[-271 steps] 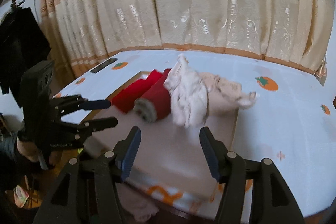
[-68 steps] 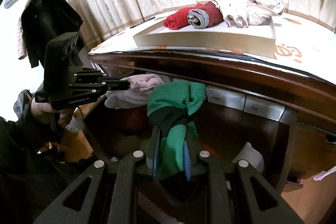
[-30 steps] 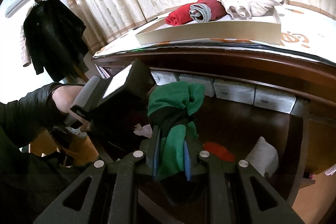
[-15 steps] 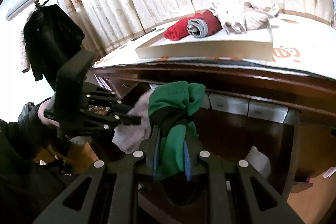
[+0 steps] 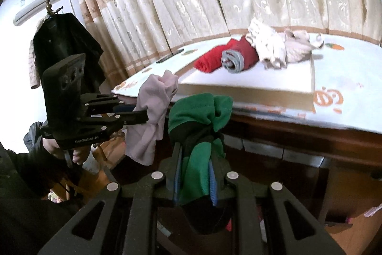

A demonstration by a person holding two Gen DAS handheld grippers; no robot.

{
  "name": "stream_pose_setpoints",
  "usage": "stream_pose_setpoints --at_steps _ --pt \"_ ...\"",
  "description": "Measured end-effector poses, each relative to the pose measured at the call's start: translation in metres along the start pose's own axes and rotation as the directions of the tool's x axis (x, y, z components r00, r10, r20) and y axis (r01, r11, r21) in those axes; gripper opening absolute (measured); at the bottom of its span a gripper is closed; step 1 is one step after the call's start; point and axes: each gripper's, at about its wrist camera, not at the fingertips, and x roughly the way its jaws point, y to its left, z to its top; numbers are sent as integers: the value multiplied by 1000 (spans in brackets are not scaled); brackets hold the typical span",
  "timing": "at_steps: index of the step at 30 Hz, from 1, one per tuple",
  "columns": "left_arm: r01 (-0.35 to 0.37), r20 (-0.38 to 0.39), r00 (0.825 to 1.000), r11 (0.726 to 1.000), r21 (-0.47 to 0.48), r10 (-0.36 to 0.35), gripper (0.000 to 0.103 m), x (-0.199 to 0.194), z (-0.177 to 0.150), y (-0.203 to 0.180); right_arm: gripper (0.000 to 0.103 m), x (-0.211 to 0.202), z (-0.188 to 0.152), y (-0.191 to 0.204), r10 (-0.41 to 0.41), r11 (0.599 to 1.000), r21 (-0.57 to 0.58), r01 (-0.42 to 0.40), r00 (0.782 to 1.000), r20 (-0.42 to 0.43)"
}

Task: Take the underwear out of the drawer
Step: 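Lift both garments up out of the drawer with both grippers, then carry the pink garment and green bundle over the white tray with both grippers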

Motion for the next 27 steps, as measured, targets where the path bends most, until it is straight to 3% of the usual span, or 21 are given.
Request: stream_pose_setpoints --at_steps 12,27 --pt "-41 37 998 998 -39 42 11 7 24 28 21 -12 43 -9 5 1000 -8 -4 998 56" --pt "-53 22 998 995 -86 55 11 31 70 82 21 16 104 -16 -8 999 -32 11 998 68"
